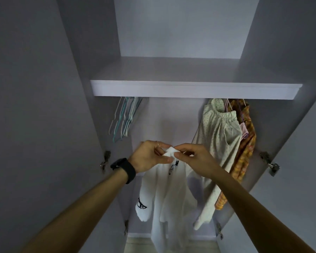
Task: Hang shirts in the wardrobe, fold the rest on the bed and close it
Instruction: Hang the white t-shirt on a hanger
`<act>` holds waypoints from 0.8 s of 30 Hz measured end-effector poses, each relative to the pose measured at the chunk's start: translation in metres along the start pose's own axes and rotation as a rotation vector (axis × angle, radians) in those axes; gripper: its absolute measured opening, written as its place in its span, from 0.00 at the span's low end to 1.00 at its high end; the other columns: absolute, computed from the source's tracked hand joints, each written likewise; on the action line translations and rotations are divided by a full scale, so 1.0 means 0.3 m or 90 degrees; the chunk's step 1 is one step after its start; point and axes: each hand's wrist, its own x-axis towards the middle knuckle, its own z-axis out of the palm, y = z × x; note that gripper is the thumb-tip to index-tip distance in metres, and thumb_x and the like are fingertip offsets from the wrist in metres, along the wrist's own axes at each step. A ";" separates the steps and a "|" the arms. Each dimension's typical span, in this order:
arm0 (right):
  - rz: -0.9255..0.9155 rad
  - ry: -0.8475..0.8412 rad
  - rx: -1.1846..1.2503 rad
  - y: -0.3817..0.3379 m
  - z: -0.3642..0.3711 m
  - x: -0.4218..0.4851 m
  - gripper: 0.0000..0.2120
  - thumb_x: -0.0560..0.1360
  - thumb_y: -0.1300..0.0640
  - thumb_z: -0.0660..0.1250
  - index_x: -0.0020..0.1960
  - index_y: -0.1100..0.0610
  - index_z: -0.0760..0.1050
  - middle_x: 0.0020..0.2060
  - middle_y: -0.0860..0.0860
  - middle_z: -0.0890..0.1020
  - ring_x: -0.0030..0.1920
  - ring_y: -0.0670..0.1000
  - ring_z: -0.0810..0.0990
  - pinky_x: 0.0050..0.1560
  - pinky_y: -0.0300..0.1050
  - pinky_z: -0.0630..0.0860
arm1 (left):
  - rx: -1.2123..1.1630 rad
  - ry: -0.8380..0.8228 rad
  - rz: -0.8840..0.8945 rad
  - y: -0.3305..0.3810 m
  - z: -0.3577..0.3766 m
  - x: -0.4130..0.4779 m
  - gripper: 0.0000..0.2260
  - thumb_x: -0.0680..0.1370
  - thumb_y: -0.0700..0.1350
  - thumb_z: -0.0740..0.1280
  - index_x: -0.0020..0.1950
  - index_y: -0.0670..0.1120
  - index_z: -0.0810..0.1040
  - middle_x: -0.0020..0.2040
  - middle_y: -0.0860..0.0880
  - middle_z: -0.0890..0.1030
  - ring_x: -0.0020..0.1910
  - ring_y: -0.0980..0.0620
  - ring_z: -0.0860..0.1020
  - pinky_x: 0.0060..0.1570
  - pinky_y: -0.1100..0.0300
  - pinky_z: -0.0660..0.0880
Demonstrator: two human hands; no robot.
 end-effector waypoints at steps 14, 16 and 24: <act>-0.157 -0.045 -0.040 0.144 0.051 0.191 0.10 0.75 0.60 0.73 0.53 0.48 0.84 0.51 0.40 0.83 0.44 0.45 0.81 0.48 0.36 0.75 | 0.456 0.367 -0.094 -0.072 0.051 -0.047 0.12 0.75 0.58 0.72 0.55 0.54 0.86 0.63 0.56 0.81 0.66 0.49 0.74 0.64 0.49 0.70; -0.169 -0.058 -0.077 0.158 0.078 0.221 0.11 0.76 0.61 0.71 0.56 0.49 0.84 0.55 0.41 0.82 0.50 0.46 0.80 0.52 0.42 0.77 | 0.524 0.419 -0.105 -0.085 0.028 -0.073 0.10 0.75 0.56 0.73 0.52 0.55 0.87 0.62 0.55 0.82 0.67 0.46 0.75 0.68 0.48 0.67; -0.101 -0.063 -0.180 0.256 0.282 0.528 0.18 0.79 0.53 0.68 0.68 0.53 0.75 0.63 0.51 0.80 0.63 0.55 0.77 0.58 0.46 0.76 | 0.907 0.451 -0.149 -0.150 -0.196 -0.086 0.09 0.68 0.53 0.80 0.46 0.53 0.88 0.64 0.48 0.81 0.71 0.35 0.71 0.69 0.29 0.53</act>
